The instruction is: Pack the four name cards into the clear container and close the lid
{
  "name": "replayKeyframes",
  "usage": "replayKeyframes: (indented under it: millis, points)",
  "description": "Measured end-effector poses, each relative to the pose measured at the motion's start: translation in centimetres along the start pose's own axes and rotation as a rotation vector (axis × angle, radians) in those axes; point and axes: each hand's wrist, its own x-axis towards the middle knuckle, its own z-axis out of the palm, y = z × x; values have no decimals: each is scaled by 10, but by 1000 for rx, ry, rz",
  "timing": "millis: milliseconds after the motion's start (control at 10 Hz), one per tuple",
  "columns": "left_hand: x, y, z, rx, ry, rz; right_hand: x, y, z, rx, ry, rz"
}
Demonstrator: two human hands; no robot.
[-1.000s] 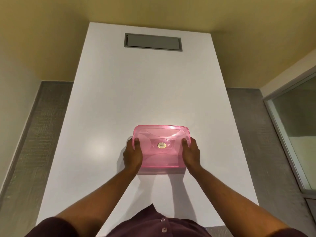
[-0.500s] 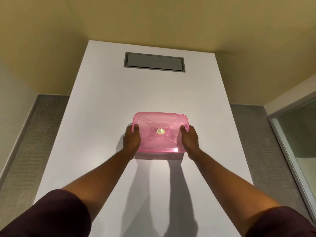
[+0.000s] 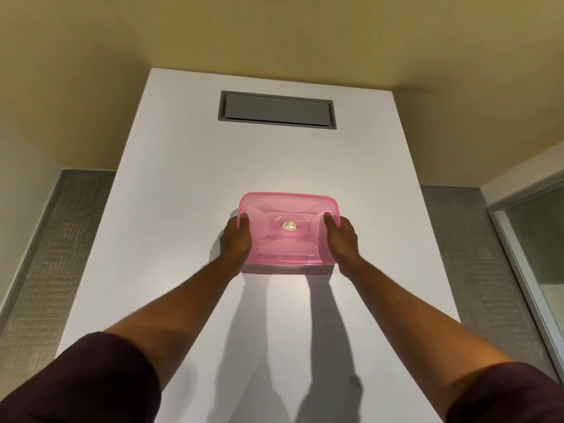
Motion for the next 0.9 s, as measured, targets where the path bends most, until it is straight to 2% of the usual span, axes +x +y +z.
replayKeyframes:
  millis: [200, 300, 400, 500, 700, 800, 900]
  points:
    - [4, -3, -9, 56, -93, 2, -6, -2, -4, -50, -37, -33]
    - [1, -5, -17, 130, -73, -47, -11, -2, -9, -82, -84, -52]
    - [-15, -2, -30, 243, -92, 39, -24, -6, -17, -129, -106, -46]
    - [-32, 0, -42, 380, -111, 189, -40, -11, -27, -279, -111, -85]
    - [-75, 5, -68, 792, -151, 502, -77, -31, -60, -621, -175, -343]
    - [-92, 18, -81, 993, -96, 667, -102, -51, -78, -757, -173, -453]
    - [-112, 42, -91, 1076, -18, 762, -121, -69, -93, -846, -103, -527]
